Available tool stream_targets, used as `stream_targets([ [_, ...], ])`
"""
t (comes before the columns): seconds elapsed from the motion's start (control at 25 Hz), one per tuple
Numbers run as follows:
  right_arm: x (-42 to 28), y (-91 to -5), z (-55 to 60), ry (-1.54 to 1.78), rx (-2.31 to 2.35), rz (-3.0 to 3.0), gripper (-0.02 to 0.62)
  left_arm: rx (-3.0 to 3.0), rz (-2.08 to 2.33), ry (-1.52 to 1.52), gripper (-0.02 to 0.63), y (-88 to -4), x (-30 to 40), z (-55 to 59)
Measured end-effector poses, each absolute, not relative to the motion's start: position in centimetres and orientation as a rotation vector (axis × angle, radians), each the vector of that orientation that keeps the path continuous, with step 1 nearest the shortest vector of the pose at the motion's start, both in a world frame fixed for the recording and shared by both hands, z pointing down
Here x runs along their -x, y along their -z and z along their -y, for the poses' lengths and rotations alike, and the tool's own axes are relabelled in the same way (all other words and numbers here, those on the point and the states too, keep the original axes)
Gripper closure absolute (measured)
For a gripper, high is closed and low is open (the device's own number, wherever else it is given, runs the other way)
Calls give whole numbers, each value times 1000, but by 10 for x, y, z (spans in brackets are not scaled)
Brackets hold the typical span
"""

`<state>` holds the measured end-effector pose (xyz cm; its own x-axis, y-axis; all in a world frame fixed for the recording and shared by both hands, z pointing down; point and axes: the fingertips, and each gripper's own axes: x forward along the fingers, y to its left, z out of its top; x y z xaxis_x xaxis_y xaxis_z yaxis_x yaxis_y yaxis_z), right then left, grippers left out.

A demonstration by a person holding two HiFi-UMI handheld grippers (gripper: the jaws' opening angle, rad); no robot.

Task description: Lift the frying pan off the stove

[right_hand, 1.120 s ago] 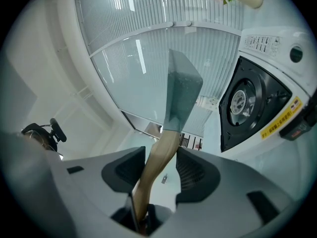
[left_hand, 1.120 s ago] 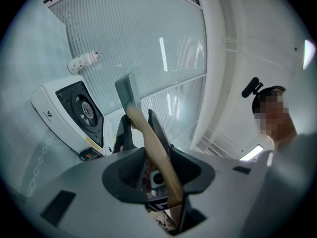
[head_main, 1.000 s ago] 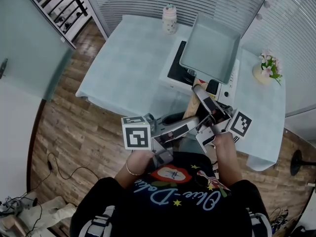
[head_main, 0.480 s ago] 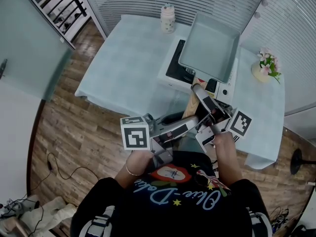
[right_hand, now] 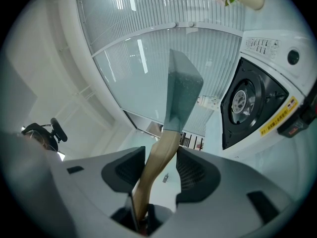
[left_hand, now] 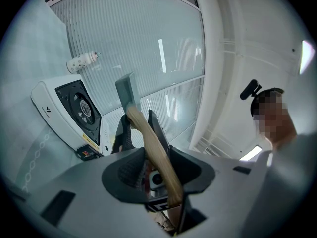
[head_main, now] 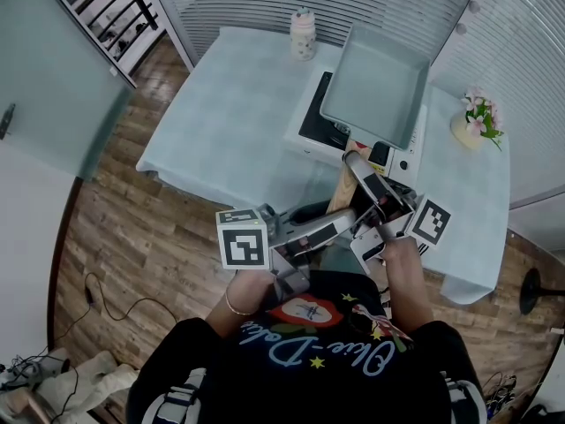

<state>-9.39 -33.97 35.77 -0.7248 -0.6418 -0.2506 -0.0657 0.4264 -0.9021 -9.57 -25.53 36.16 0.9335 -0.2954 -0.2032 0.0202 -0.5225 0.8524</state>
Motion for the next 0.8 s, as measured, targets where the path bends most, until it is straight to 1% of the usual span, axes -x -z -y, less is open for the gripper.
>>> stream_targets([
  [0.8,94,-358,340,1299,599,-2103,411,-2077,187,411,451,-362,96,256],
])
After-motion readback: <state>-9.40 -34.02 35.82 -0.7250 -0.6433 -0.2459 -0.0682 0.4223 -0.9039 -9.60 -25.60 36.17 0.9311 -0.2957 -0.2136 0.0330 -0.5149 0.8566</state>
